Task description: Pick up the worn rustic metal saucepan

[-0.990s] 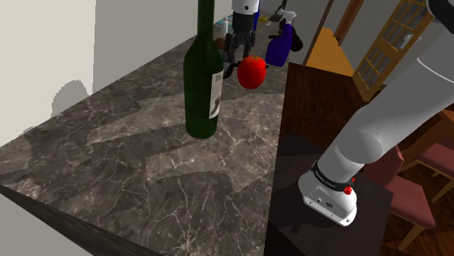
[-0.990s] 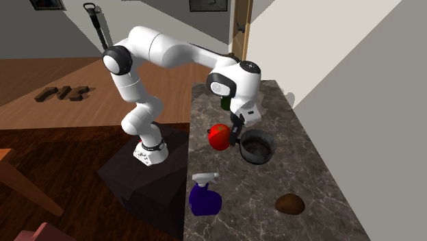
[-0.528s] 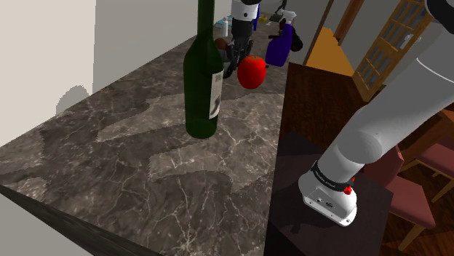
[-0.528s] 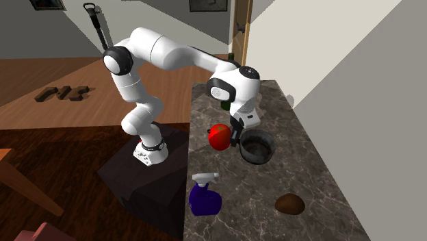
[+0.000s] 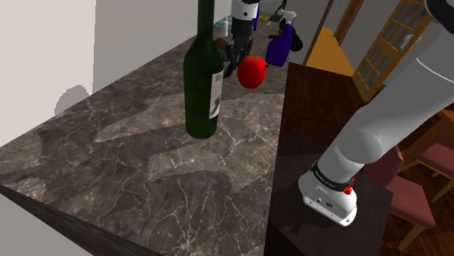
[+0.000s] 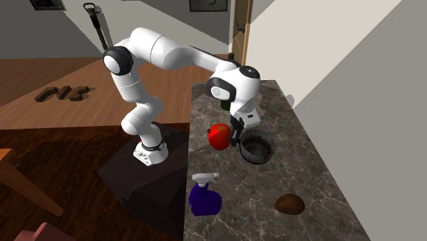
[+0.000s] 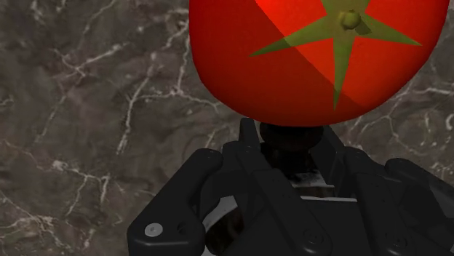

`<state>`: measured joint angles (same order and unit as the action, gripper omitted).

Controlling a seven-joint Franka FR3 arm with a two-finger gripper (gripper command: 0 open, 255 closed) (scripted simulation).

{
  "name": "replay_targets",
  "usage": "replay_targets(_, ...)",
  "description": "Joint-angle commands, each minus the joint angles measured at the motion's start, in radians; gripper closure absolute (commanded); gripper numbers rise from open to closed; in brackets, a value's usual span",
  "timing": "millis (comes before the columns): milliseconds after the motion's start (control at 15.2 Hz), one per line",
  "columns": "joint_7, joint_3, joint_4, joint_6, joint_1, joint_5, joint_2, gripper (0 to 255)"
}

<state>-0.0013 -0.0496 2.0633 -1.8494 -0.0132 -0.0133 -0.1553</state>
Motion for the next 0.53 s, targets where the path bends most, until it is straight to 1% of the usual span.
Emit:
replay_targets(0, 0.0, 0.0, -0.016, 0.02, 0.0, 0.0, -0.004, 255)
replay_targets(462, 0.0, 0.001, -0.103, 0.114, 0.0, 0.0, -0.01, 255)
